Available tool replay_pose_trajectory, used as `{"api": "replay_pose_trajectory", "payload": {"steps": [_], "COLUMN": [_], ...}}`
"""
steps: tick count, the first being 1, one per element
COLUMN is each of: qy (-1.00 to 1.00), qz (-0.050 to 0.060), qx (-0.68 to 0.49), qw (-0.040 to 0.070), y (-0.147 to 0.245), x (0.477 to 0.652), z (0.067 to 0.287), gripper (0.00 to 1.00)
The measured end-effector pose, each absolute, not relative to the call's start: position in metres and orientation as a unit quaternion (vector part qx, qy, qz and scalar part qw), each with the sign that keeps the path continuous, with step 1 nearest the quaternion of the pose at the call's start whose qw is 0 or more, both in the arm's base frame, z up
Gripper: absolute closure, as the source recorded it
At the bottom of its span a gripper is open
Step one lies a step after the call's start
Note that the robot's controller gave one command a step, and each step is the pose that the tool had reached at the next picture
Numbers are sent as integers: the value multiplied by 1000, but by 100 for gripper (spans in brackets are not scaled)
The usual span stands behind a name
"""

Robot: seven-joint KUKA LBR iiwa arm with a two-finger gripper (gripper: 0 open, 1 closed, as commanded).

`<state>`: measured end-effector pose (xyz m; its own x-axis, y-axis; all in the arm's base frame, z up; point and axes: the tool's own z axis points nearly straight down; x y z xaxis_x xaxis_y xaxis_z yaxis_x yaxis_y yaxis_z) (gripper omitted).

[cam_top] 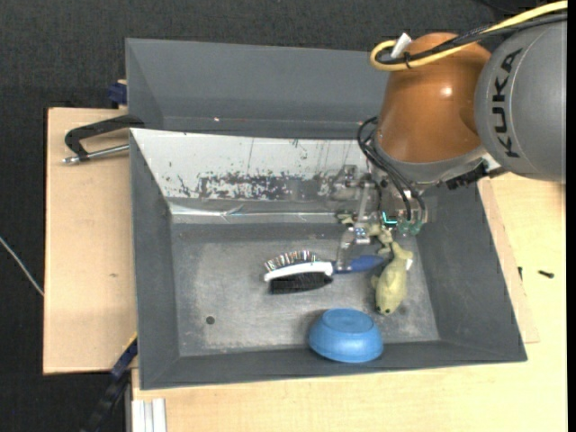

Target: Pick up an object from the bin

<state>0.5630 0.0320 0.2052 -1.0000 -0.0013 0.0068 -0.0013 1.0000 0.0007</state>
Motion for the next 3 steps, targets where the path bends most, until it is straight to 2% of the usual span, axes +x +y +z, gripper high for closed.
{"api": "replay_pose_trajectory", "payload": {"steps": [1,2,3], "qy": [-995,-995,-995], "qz": [-1,-1,-1], "qx": [-97,-97,-99], "qw": [-3,-5,-6], "y": [45,44,42], "x": [530,532,535], "z": [70,74,208], "gripper": [0,100,100]}}
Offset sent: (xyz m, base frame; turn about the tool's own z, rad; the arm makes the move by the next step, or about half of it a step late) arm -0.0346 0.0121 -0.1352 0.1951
